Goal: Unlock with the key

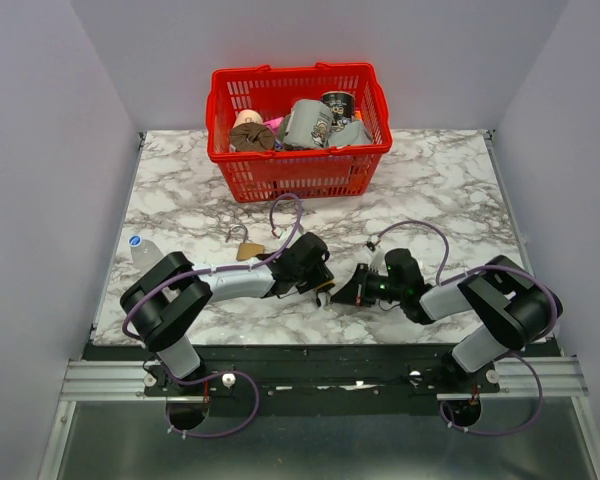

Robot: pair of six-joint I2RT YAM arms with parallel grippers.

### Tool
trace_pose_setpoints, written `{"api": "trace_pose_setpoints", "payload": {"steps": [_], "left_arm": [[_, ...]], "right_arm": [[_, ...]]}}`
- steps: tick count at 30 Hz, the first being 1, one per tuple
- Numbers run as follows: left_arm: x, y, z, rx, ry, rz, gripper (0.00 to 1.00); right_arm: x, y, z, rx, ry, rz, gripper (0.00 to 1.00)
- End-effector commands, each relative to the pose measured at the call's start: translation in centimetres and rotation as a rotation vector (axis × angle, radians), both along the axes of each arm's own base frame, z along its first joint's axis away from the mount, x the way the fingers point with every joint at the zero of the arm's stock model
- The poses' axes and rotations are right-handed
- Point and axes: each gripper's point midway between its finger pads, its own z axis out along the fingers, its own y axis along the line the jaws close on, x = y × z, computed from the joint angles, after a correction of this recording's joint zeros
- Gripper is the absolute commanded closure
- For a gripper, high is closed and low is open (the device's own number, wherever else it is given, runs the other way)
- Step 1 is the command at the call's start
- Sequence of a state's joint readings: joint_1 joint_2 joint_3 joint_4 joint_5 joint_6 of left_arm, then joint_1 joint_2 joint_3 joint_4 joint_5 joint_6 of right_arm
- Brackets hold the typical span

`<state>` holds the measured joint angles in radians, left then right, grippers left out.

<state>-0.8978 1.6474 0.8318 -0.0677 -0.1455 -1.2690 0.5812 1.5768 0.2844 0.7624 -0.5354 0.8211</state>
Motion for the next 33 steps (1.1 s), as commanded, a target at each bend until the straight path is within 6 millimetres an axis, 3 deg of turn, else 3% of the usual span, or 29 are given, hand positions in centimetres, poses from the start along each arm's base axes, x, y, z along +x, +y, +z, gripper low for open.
{"api": "trace_pose_setpoints", "payload": {"steps": [1,33], "left_arm": [[-2.3,2.5,-2.7,0.108,0.078,-0.011,1.0],[-2.7,2.3,-2.2,0.216,0.015,-0.031,1.0]], "right_arm": [[2.9,0.0,0.4,-0.013,-0.076,-0.091,0.99],[6.7,0.5,1.8,-0.035,-0.158,-0.179,0.99]]}}
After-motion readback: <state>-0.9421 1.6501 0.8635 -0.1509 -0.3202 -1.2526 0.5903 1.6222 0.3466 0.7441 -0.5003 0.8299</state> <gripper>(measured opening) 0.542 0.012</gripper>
